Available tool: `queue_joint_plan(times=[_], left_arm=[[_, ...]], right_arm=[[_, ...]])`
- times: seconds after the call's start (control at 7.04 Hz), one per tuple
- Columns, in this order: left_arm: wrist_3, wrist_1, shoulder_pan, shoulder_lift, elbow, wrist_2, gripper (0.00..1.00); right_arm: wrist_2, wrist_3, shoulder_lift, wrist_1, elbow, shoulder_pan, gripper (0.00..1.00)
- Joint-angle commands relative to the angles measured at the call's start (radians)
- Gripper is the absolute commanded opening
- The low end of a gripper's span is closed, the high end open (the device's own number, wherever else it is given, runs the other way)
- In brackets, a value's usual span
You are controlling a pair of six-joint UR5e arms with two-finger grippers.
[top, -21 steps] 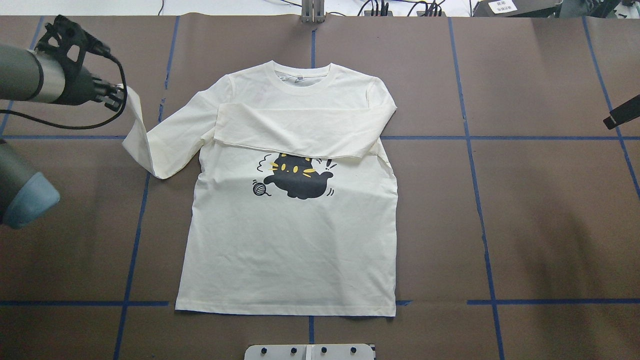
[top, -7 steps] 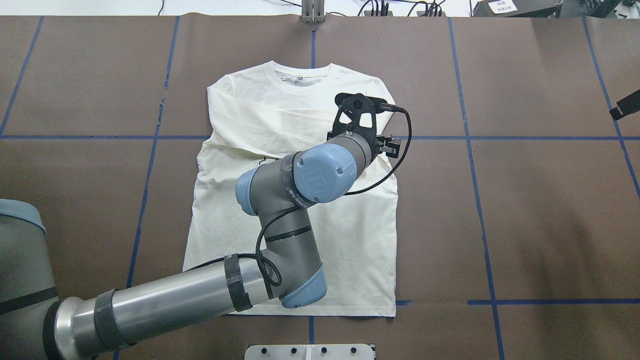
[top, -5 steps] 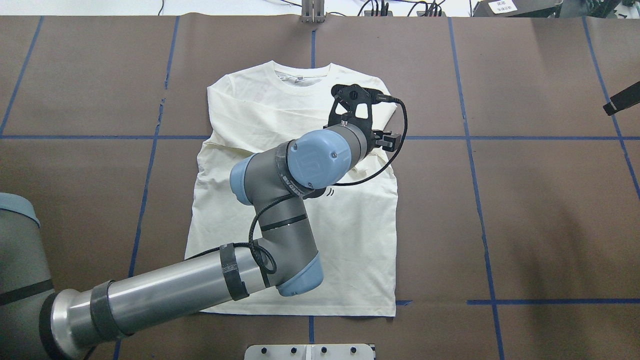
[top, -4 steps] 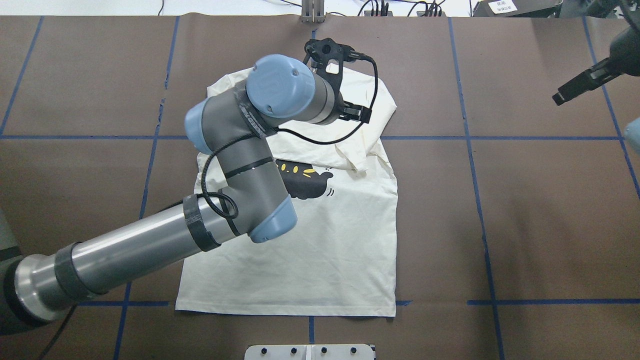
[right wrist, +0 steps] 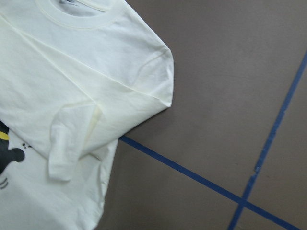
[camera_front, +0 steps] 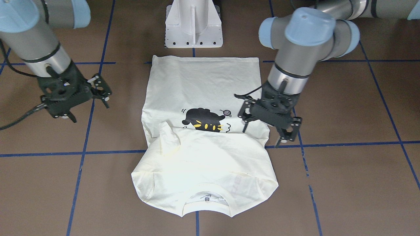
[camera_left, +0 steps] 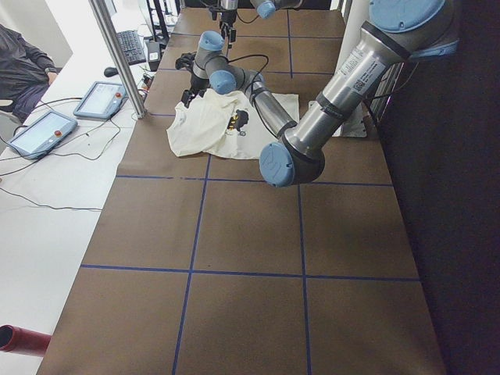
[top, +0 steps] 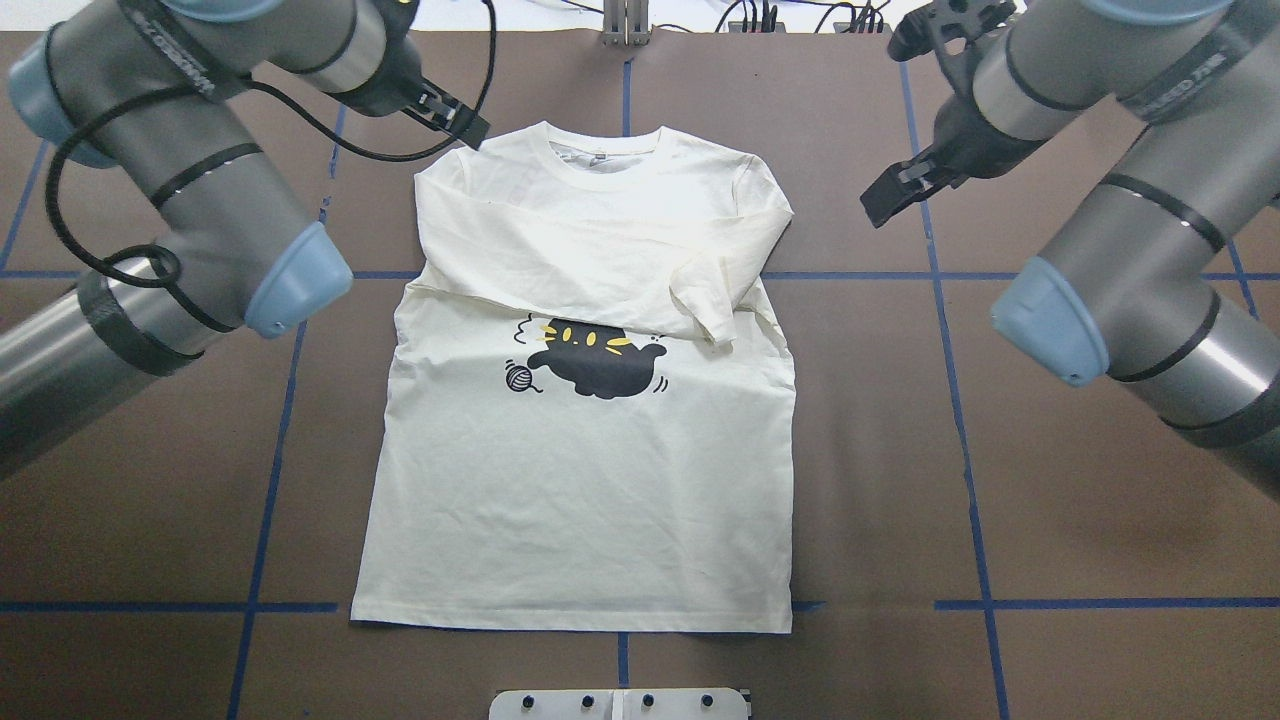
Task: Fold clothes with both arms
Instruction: 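Release the sleeve and withdraw the left gripper while the right gripper moves over the shirt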
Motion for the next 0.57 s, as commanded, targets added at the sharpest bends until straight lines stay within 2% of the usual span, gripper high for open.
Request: queue_joint_plan(times=[0.0, 0.14, 0.28, 0.43], left_arm=[[0.180, -0.016, -0.110, 0.092, -0.021, -0.015, 1.00], [0.187, -0.019, -0.122, 0.099, -0.024, -0.053, 1.00], [0.188, -0.019, -0.135, 0.100, -0.024, -0.075, 1.00], [0.186, -0.019, -0.133, 0.111, -0.030, -0.075, 1.00]], right_arm=[[-0.184, 0.210, 0.194, 0.001, -0.170, -0.156, 0.96], [-0.254, 0.259, 0.277, 0.001, -0.285, -0.220, 0.98], [-0.354, 0.299, 0.305, 0.002, -0.347, -0.279, 0.98], [-0.390, 0.330, 0.358, 0.004, -0.434, -0.308, 0.98]])
